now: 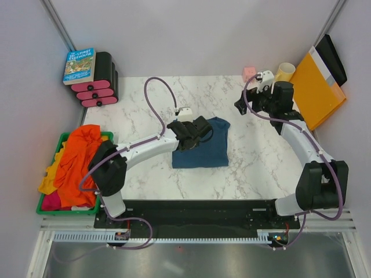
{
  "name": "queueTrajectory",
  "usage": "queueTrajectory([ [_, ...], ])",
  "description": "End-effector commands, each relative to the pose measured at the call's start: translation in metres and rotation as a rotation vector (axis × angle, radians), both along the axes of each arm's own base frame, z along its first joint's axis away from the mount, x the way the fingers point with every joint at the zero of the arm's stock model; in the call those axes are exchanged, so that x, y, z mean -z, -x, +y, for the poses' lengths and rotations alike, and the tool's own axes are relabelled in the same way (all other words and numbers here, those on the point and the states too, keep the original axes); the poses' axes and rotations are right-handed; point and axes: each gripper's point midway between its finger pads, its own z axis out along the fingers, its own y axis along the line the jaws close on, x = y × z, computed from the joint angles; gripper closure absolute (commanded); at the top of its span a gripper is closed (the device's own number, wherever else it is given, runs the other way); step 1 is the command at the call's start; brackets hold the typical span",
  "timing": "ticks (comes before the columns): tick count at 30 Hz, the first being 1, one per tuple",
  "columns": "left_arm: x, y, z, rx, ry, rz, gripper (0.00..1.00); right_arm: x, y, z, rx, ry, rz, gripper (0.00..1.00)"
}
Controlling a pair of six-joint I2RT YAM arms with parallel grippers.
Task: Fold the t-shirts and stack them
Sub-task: Put the neatly folded tshirt into the corner of the board with the right arm
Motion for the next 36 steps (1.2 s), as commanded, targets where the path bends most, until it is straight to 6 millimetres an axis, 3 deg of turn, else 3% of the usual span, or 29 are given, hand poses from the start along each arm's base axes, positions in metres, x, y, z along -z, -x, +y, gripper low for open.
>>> queueTrajectory([
  [1, 0.006, -0.033, -0.022, 0.051, 0.126, -0.022, 0.32, 0.07, 0.074, 0.033, -0.148, -0.083, 0.35, 0.02],
  [3, 0.014, -0.041, -0.026, 0.058, 0.155, -0.017, 0.32, 0.086, 0.073, 0.022, -0.045, -0.087, 0.33, 0.02],
  [6, 0.028, -0.044, -0.026, 0.079, 0.146, 0.009, 0.32, 0.102, 0.088, 0.016, -0.072, 0.004, 0.326, 0.02],
  [9, 0.038, -0.044, -0.023, 0.087, 0.126, 0.032, 0.33, 0.122, 0.097, 0.018, -0.088, -0.002, 0.381, 0.05],
  [12, 0.045, -0.042, -0.017, 0.082, 0.116, 0.052, 0.33, 0.133, 0.095, 0.027, -0.1, -0.045, 0.434, 0.14],
  [17, 0.043, -0.041, -0.009, 0.075, 0.131, 0.052, 0.33, 0.136, 0.088, 0.05, -0.12, -0.072, 0.453, 0.18],
  [23, 0.046, -0.043, 0.0, 0.075, 0.136, 0.055, 0.33, 0.167, 0.096, 0.078, -0.145, -0.038, 0.526, 0.2],
  [36, 0.04, -0.049, -0.007, 0.105, 0.149, 0.038, 0.33, 0.205, 0.073, 0.081, -0.059, -0.018, 0.6, 0.19],
])
